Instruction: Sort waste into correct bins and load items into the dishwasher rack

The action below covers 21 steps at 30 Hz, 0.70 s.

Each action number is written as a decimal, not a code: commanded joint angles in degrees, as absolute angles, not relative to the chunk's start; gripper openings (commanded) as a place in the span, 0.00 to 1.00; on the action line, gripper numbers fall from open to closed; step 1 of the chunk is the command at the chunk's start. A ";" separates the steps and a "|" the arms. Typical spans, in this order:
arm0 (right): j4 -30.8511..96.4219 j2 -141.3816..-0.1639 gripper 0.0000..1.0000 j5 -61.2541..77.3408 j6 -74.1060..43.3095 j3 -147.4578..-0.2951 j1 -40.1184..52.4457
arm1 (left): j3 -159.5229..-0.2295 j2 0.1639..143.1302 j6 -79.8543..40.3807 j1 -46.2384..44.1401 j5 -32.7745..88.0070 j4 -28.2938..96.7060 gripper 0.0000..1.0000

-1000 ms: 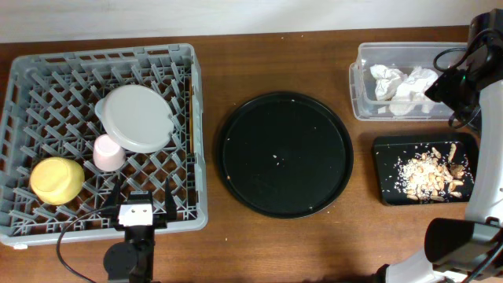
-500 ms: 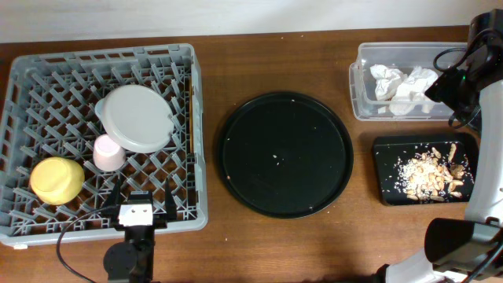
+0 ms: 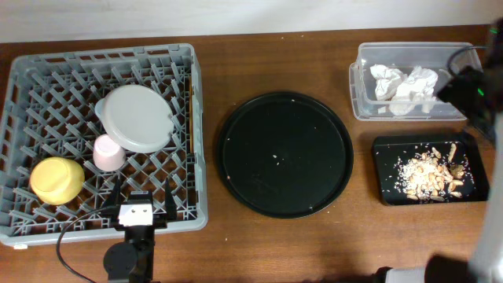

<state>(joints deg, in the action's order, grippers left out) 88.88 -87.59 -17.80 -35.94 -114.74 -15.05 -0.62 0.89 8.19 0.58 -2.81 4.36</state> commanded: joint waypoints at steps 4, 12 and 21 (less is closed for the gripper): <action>89.12 -70.81 0.99 -18.72 -36.29 -115.31 -15.40 | -0.54 0.30 9.32 0.93 -2.37 4.73 0.99; 87.96 -54.76 0.99 -13.87 -34.79 -111.57 -13.61 | -0.54 0.30 9.32 0.93 -2.37 4.73 0.99; 63.68 -28.23 0.99 -10.35 -33.82 -73.63 -2.17 | -0.54 0.30 9.32 0.93 -2.37 4.73 0.99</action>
